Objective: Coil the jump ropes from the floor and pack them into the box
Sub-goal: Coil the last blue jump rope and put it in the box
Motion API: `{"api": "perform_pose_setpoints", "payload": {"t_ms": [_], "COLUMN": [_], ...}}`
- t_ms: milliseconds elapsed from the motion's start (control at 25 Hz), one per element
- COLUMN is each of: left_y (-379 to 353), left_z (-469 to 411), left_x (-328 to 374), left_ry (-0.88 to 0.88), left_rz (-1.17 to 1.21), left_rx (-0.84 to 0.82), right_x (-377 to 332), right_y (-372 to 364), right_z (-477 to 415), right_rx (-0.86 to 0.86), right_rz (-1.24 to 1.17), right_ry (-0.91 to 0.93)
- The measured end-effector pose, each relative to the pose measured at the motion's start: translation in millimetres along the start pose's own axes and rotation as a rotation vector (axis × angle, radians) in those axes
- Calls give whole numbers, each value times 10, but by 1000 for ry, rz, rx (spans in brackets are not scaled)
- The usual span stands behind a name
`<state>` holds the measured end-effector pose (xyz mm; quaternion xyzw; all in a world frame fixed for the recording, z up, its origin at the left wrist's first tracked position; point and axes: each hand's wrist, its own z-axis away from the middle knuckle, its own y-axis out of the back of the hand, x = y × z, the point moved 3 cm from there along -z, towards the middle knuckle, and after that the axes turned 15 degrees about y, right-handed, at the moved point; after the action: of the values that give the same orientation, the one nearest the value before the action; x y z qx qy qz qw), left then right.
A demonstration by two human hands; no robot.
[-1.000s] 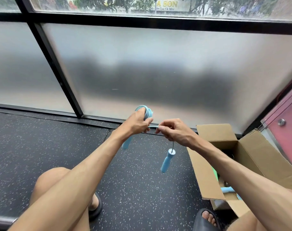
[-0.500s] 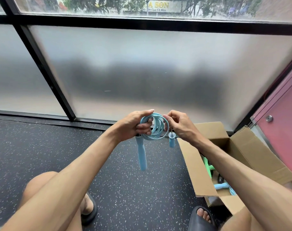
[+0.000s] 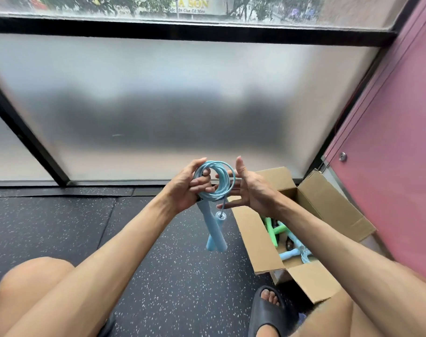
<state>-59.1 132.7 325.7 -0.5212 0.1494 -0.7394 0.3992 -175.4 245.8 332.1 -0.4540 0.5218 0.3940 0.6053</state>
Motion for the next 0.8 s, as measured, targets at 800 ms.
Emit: {"api": "perform_pose_setpoints", "payload": {"t_ms": [800], "left_y": [-1414], "left_z": [-2502], "left_x": [-892], "left_ry": [-135], "left_rz": [-648], "left_rx": [165], "right_x": [507], "right_y": [2940], "right_z": [411], "right_rx": [184], "right_rz": [396], "right_ry": [12]}}
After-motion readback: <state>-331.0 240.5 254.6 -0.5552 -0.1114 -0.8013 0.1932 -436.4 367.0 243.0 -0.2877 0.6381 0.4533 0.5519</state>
